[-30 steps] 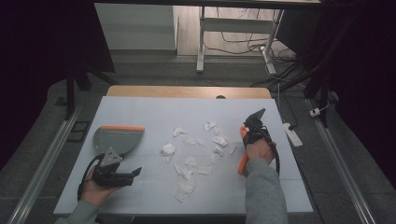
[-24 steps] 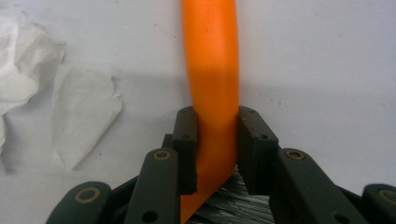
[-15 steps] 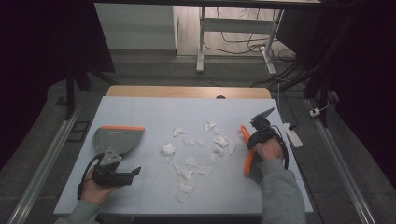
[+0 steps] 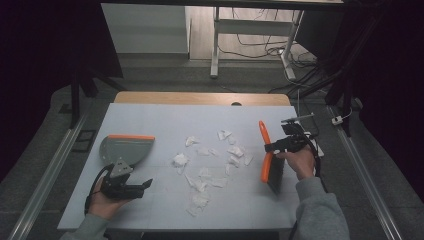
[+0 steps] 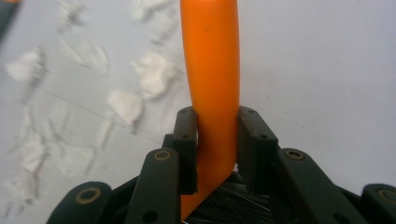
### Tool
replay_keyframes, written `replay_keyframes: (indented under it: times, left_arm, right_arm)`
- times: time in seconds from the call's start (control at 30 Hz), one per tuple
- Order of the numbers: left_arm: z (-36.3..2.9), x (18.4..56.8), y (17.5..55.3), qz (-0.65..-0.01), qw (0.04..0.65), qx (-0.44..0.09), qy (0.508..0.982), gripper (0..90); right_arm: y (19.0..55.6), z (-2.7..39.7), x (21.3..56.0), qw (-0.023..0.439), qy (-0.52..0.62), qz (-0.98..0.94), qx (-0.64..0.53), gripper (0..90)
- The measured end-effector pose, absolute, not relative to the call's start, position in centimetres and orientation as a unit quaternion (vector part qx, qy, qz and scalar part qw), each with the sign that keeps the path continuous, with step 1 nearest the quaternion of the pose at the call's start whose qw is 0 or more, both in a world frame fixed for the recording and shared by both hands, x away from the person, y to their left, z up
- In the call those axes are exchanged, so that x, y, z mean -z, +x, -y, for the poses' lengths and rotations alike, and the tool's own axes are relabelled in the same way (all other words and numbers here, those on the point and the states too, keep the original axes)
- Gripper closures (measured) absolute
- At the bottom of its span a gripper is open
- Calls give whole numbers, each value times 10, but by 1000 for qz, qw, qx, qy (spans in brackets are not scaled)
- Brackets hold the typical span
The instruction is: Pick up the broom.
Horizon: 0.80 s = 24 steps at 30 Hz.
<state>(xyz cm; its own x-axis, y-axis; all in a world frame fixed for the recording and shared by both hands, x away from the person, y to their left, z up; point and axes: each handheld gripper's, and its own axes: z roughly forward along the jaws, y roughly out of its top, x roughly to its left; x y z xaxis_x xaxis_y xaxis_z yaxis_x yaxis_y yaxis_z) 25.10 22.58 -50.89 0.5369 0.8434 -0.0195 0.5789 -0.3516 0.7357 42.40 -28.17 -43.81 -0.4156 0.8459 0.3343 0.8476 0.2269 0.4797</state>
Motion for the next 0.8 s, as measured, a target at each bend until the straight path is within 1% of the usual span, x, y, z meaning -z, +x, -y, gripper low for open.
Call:
replay_keyframes:
  times: [0.13, 0.33, 0.4, 0.67, 0.8]
  left_arm:
    - [-224, 509, 252, -442, 357, -186, 802, 188]
    - [-222, 508, 253, -442, 357, -186, 802, 188]
    - [-220, 507, 253, -441, 360, -186, 801, 188]
    - [-212, 503, 256, -430, 367, -193, 802, 194]
    - [-206, 501, 258, -427, 371, -192, 802, 194]
  right_arm:
    - [418, 281, 434, -5, -534, 776, 335, 715]
    - [407, 277, 435, 9, -525, 759, 385, 715]
    - [403, 273, 433, 8, -521, 755, 398, 715]
    - [387, 248, 425, 18, -495, 728, 473, 715]
    - [382, 230, 425, 14, -485, 722, 493, 714]
